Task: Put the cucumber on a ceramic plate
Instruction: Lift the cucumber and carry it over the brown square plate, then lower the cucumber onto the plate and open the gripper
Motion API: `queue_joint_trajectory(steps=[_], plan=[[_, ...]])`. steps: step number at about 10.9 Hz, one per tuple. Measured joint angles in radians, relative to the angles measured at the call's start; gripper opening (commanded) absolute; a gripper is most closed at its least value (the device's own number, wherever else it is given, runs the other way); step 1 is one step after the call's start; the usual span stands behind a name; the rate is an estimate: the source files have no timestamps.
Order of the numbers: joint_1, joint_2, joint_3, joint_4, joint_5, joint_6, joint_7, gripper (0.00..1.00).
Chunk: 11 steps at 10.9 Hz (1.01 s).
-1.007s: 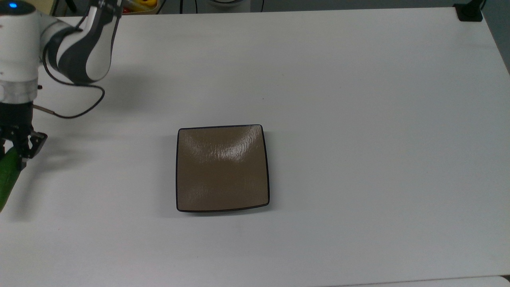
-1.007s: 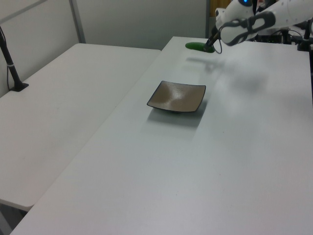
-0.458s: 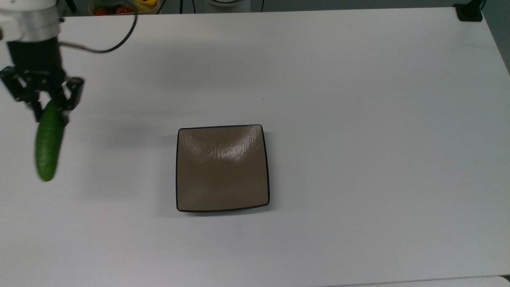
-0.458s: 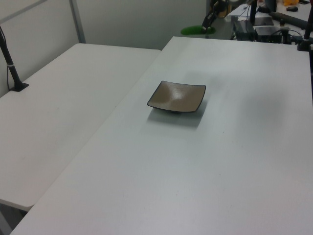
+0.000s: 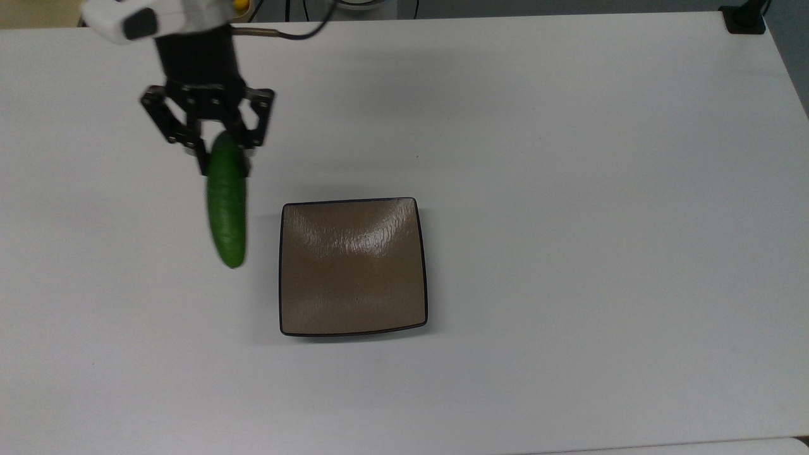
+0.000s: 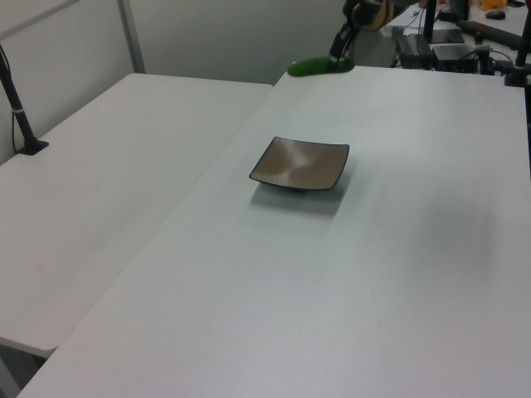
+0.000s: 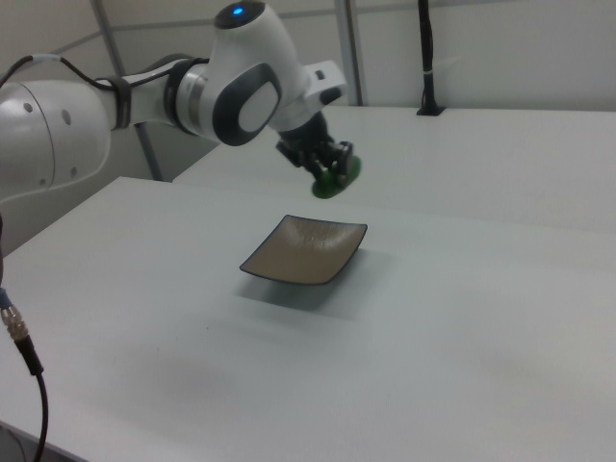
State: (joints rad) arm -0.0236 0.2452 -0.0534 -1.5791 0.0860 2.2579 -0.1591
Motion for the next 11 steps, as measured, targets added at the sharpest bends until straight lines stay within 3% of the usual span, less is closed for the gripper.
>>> queue_joint_trajectory(steps=[1,5,7,11], plan=[[0.039,0.007,0.0,-0.01,0.0,0.0,0.036,0.11],[0.151,0.11,0.001,-0.024,0.0,0.094,0.086,0.11],[0.169,0.179,0.0,-0.026,0.0,0.175,0.088,0.12],[0.18,0.248,0.0,-0.029,-0.005,0.227,0.088,0.26]])
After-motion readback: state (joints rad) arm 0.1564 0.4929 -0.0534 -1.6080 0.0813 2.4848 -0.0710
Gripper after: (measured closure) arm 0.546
